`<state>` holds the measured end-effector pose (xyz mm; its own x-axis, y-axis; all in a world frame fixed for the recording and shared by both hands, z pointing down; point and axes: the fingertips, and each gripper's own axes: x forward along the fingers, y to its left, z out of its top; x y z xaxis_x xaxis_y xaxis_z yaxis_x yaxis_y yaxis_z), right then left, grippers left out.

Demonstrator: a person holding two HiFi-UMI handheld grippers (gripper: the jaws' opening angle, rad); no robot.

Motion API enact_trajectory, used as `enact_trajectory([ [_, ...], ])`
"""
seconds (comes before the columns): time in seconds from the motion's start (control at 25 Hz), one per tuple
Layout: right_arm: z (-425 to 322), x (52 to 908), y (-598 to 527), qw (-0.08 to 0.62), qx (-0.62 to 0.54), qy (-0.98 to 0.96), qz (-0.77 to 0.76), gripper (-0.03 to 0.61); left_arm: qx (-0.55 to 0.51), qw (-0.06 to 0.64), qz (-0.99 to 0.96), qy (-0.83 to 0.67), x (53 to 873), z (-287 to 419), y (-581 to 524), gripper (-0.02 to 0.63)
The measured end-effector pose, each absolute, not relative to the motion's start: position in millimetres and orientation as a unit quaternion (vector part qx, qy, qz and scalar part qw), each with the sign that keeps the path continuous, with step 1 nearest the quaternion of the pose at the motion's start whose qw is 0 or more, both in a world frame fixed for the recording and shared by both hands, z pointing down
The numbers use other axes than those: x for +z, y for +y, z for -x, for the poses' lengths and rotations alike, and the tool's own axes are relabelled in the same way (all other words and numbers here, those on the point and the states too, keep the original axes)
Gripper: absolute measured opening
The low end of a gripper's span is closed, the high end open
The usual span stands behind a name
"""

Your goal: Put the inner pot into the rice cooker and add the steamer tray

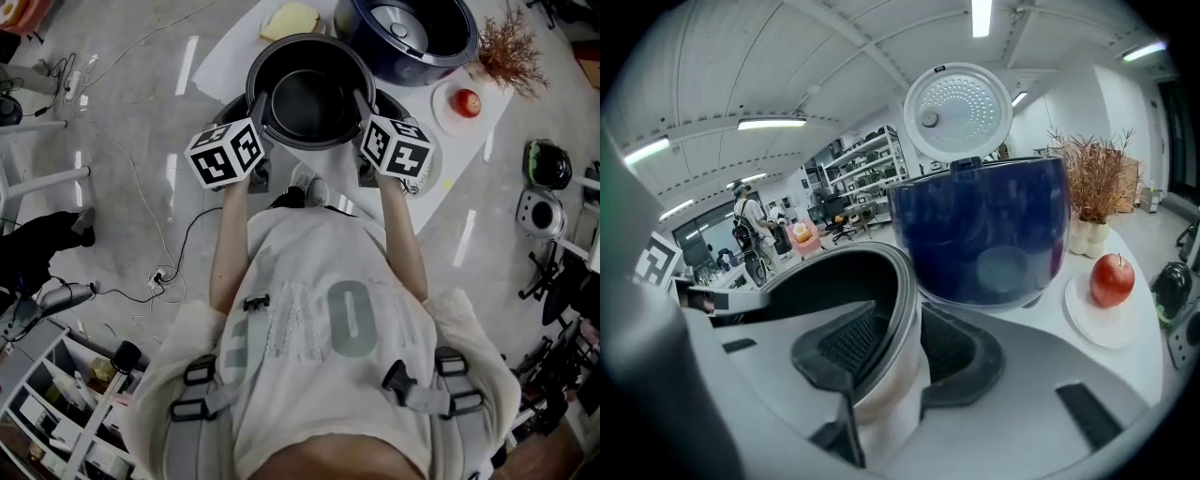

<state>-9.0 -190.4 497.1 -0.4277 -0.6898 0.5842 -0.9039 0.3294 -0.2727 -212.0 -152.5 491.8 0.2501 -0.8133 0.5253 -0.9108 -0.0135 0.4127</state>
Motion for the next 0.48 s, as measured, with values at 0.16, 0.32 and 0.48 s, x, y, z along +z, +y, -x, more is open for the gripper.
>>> enact_trajectory([
  [0.16,9.9,498.0,-189.9,0.184,0.288,-0.791,-0.508,0.135,0.065,0.355,-0.709,-0.606,493.0,211.6,-152.5,0.117],
  [0.32,9.6,498.5,-190.6,0.189,0.281,-0.791,-0.509,0.133,0.063,0.356,-0.71,-0.605,493.1,210.9,-153.3,0.115],
  [0.48,9.3,498.5,-189.4,0.185,0.291,-0.788,-0.511,0.13,0.064,0.351,-0.711,-0.606,492.4,211.2,-152.1,0.115],
])
